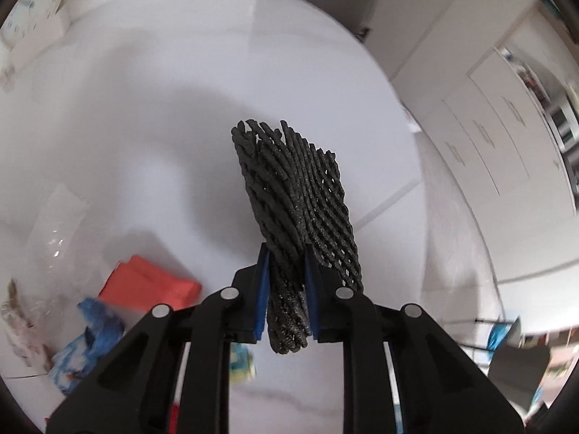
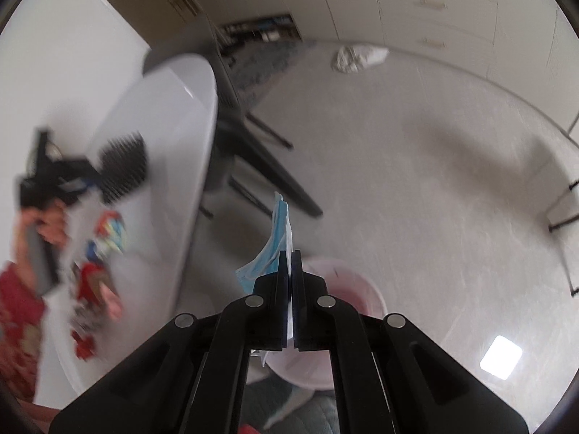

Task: Collect trash
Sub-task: 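Carry the mask and mesh net over the pink bin and open both tools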

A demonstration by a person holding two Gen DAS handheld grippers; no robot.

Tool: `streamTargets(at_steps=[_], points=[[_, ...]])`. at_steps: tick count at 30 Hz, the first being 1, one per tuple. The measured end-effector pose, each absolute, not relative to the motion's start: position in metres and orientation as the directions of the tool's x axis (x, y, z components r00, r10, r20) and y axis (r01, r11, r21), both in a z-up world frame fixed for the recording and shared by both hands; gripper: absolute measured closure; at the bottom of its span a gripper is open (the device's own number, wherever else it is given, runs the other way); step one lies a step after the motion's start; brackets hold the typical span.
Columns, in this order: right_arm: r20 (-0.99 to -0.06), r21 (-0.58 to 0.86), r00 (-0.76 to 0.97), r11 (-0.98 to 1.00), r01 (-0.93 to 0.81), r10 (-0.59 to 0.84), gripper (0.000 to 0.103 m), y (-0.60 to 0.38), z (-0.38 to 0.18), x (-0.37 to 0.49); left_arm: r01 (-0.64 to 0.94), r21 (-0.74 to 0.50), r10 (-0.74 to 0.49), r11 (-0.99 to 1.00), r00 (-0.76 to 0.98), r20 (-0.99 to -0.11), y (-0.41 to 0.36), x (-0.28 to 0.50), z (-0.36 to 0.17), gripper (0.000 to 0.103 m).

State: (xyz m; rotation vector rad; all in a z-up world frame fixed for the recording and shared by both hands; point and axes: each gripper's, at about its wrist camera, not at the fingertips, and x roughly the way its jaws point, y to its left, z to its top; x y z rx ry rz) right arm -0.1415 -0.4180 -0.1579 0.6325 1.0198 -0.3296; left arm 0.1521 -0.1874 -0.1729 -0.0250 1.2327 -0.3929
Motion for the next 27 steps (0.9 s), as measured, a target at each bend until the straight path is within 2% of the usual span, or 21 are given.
streamTargets(at_steps=[6,10,11,12,13,14,16,17,18,24,27], points=[[-0.919,0.334,0.378,0.737,0.587,0.115,0.1,-0.403,-0.271,-0.15,0.452,-0.215,-0.35,0.866,0.241,-0.905,-0.21,0.105,-0.135,0.085],[-0.948,0.297,0.285,0.73,0.615,0.145,0.095,-0.399,-0.34,-0.146,0.543,-0.224,-0.367,0.809,0.168,-0.915,-0.227,0.063,-0.132,0.085],[-0.95,0.295,0.27,0.729,0.617,0.156,0.079,-0.398,-0.349,-0.146,0.574,-0.222,-0.364,0.788,0.144,-0.92,-0.235,0.049,-0.133,0.085],[-0.954,0.289,0.25,0.728,0.622,0.166,0.054,-0.397,-0.358,-0.146,0.592,-0.216,-0.36,0.776,0.134,-0.923,-0.241,0.036,-0.139,0.085],[-0.959,0.277,0.228,0.724,0.632,0.168,0.042,-0.396,-0.366,-0.146,0.618,-0.208,-0.354,0.758,0.121,-0.927,-0.247,0.023,-0.141,0.085],[-0.961,0.272,0.222,0.723,0.635,0.167,0.035,-0.398,-0.369,-0.15,0.644,-0.198,-0.345,0.739,0.109,-0.932,-0.255,0.014,-0.144,0.085],[-0.962,0.27,0.219,0.723,0.636,0.166,0.031,-0.396,-0.367,-0.154,0.682,-0.181,-0.323,0.709,0.085,-0.943,-0.266,-0.006,-0.153,0.085],[-0.963,0.264,0.217,0.722,0.639,0.16,0.024,-0.397,-0.363,-0.159,0.696,-0.181,-0.316,0.695,0.07,-0.946,-0.272,-0.013,-0.159,0.085],[-0.965,0.252,0.223,0.722,0.644,0.139,0.02,-0.398,-0.357,-0.164,0.705,-0.181,-0.311,0.686,0.059,-0.949,-0.273,-0.018,-0.166,0.085],[-0.966,0.191,0.259,0.717,0.67,0.015,0.01,-0.413,-0.304,-0.202,0.785,-0.135,-0.245,0.604,0.022,-0.969,-0.309,-0.04,-0.21,0.085],[-0.961,0.184,0.275,0.706,0.684,-0.016,0.008,-0.424,-0.287,-0.222,0.813,-0.083,-0.185,0.576,0.031,-0.982,-0.311,-0.053,-0.234,0.082]])
